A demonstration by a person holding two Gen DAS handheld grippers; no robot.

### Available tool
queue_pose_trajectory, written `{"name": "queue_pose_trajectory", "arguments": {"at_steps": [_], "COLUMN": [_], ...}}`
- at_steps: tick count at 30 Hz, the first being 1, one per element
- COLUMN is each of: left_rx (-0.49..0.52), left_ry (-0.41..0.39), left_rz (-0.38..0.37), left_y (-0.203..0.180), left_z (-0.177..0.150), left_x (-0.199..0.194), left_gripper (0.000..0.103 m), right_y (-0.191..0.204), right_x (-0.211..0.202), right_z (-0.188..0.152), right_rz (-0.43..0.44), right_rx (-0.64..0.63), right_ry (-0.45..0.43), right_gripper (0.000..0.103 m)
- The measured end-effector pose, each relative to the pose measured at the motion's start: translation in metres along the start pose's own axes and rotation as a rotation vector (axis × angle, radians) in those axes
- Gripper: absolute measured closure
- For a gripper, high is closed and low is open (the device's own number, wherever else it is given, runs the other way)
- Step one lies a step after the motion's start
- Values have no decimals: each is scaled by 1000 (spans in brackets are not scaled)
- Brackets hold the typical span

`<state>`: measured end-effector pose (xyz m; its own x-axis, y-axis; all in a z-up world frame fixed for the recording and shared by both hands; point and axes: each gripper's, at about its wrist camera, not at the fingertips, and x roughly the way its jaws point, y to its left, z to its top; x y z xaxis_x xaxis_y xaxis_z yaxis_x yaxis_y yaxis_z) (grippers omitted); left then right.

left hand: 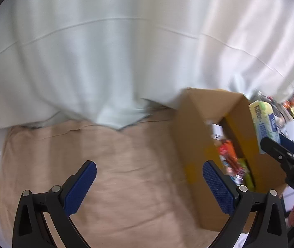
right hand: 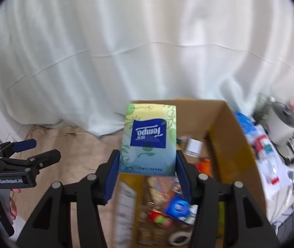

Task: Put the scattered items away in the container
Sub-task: 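Carry the tissue pack over the cardboard box with the right gripper, then open the right gripper dropping the tissue pack into the box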

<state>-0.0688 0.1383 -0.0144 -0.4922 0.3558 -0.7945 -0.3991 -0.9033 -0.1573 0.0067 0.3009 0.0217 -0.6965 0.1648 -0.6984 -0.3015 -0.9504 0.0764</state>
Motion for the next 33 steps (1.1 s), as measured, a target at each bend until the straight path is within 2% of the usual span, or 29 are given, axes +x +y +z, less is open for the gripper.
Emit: {"name": "queue_pose_trajectory", "arguments": {"at_steps": [4,12,20,30,31,33], "left_rx": [54,120,171,178,177,177], "left_ry": [8,28,46,47,47,48], "left_rz": [-30,-66,-79,-84,-85,-84], "left_y": [-34,-85,-107,-106,-105,-104], "left_z": [-1,-1,-1,7,8,8], "left_x": [6,21,29,33,33,34], "left_gripper": [0,0,0,0,0,0], "right_y": [-32,-60,-72,-73,-71,-69], "right_x": [-8,-14,-14,-14,-11,-5], "right_z": [-14,-29,-37,-34,-34,-34], "right_rz": [-28,-38,-39,-31,-25,-36], "right_rx": [42,78,93,92,82,69], "right_ry": [4,18,41,42,60,87], "right_gripper": [46,46,46,46,45,31]}}
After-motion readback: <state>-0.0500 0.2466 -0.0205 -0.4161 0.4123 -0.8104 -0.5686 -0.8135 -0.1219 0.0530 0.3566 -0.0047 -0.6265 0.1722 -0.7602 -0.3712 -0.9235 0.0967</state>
